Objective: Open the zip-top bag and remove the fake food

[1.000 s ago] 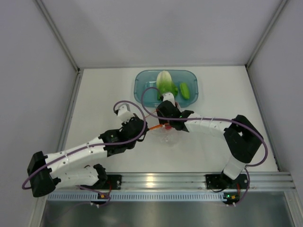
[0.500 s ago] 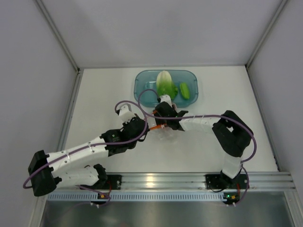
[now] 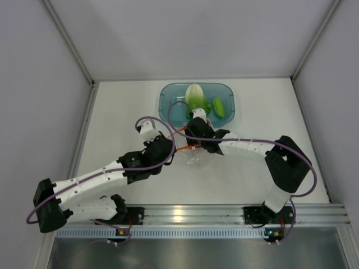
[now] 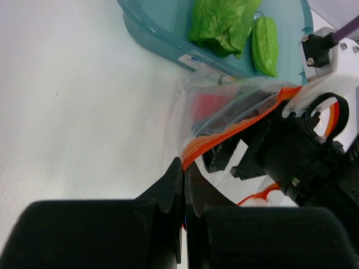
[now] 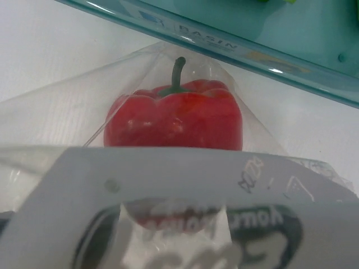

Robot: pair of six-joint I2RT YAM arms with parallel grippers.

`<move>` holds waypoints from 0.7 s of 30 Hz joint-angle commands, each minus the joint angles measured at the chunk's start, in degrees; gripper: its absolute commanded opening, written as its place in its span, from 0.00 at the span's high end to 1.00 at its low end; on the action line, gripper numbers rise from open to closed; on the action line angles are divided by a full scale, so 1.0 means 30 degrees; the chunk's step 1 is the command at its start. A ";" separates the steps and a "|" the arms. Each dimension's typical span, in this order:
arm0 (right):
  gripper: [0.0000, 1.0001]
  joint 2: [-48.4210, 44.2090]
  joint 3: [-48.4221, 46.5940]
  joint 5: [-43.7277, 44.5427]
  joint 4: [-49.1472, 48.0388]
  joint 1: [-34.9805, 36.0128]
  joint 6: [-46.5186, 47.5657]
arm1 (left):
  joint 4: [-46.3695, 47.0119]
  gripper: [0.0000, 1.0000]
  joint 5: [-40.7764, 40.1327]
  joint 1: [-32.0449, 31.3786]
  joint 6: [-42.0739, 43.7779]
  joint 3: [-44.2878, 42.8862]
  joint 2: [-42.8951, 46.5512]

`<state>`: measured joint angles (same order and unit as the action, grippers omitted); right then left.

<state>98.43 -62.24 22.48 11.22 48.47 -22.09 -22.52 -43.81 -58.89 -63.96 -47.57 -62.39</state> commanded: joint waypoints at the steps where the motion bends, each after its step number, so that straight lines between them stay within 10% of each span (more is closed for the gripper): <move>1: 0.49 -0.1929 0.0237 0.0593 0.0827 0.0571 0.0243 | -0.0373 1.00 -0.1916 0.0090 0.1573 -0.1309 0.0289; 21: 0.55 -0.7847 0.0206 -0.3332 0.1388 0.4557 0.2762 | 0.0272 1.00 -0.3384 0.0178 0.6408 -0.3010 0.0289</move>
<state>79.83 -61.49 15.40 17.34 60.97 -15.42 -23.09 -51.79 -58.81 -47.42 -54.54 -62.35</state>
